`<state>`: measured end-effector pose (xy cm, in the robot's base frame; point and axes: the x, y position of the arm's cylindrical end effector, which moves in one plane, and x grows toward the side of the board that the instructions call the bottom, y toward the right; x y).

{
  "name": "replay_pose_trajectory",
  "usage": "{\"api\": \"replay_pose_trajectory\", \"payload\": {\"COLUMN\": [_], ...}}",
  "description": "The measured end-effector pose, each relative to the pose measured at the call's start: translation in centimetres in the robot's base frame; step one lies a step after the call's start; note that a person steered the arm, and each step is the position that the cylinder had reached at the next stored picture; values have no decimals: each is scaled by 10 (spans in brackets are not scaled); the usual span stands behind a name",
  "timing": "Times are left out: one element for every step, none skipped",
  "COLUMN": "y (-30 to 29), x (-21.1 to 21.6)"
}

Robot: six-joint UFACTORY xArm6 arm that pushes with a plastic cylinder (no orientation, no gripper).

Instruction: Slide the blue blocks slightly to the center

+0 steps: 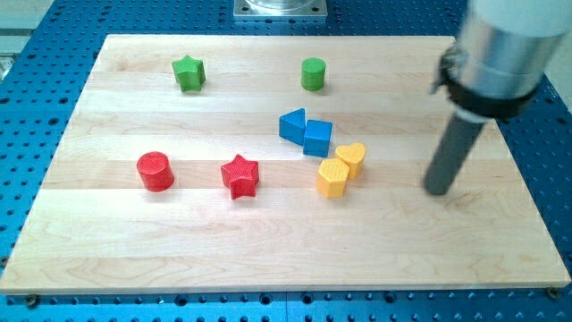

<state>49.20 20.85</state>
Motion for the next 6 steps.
{"api": "replay_pose_trajectory", "payload": {"y": [-5,-69,-106,-142,-167,-102], "x": [-73,-65,-48,-54,-61,-87]}}
